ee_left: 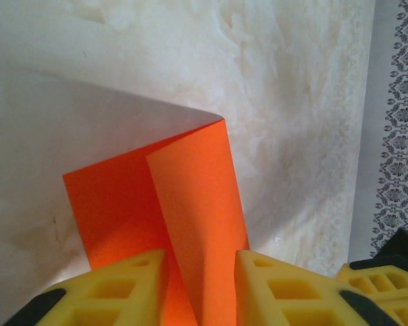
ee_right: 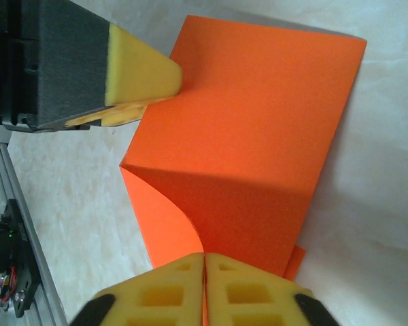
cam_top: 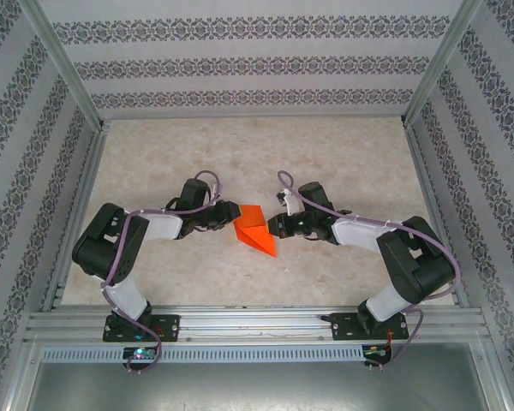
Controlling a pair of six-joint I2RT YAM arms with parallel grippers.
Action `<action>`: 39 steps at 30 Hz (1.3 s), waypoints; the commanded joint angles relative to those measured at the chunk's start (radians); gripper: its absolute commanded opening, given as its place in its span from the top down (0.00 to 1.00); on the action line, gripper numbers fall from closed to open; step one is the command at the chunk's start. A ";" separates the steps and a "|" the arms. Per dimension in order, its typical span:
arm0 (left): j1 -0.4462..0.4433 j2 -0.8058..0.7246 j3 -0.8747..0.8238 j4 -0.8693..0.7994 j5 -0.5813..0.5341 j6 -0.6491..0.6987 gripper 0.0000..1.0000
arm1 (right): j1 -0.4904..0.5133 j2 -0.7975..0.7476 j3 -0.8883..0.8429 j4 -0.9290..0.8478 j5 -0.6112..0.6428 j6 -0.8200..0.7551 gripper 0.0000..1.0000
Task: Fold a paper plane with a square sheet of paper (fold left side to right side)
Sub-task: Fourth fold the wing at the center of the table.
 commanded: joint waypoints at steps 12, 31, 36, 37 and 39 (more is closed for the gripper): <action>-0.027 -0.030 0.041 0.042 0.027 -0.097 0.76 | 0.118 -0.302 0.035 -0.423 0.483 -0.048 0.62; -0.048 -0.038 0.070 0.044 0.014 -0.128 0.84 | 0.553 0.006 0.188 -0.510 1.016 0.013 0.48; -0.051 -0.041 0.079 0.023 0.010 -0.116 0.84 | 0.560 0.057 0.209 -0.496 1.042 0.011 0.51; -0.051 -0.041 0.079 0.017 0.008 -0.115 0.84 | 0.560 0.065 0.213 -0.496 1.045 0.006 0.52; -0.050 -0.041 0.082 0.014 0.007 -0.112 0.84 | 0.559 0.085 0.223 -0.498 1.050 0.004 0.53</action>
